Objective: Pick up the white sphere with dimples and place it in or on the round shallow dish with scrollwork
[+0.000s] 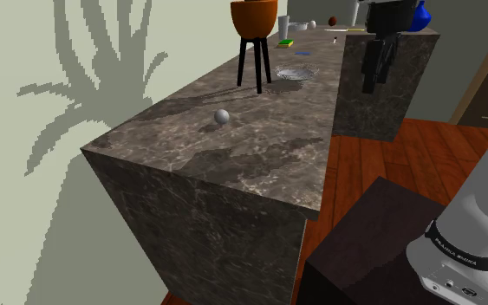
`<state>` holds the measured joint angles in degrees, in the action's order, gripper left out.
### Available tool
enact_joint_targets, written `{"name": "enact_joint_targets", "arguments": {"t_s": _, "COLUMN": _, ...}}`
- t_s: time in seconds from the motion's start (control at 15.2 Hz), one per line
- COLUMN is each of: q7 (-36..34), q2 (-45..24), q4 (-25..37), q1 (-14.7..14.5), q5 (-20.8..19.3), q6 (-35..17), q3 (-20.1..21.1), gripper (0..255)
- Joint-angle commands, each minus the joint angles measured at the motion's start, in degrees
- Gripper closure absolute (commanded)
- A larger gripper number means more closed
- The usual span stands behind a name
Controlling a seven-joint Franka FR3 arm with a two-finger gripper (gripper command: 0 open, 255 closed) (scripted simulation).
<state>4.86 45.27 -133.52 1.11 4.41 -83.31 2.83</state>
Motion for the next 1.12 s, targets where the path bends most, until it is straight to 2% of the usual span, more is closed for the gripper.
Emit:
{"name": "enact_joint_targets", "arguments": {"t_s": 0.0, "q7": 0.0, "q2": 0.0, "q4": 0.0, "q1": 0.0, "q5": 0.0, "q6": 0.0, "q3": 0.0, "gripper": 0}}
{"name": "enact_joint_targets", "arguments": {"t_s": 0.53, "q7": -3.1, "q2": -13.3, "q4": 5.3, "q1": -1.9, "q5": 4.1, "q6": -10.9, "q3": 4.4, "gripper": 0}}
{"name": "enact_joint_targets", "arguments": {"t_s": 1.06, "q7": -6.1, "q2": -27.9, "q4": 14.9, "q1": -3.3, "q5": 5.7, "q6": -18.9, "q3": 8.4, "gripper": 0}}
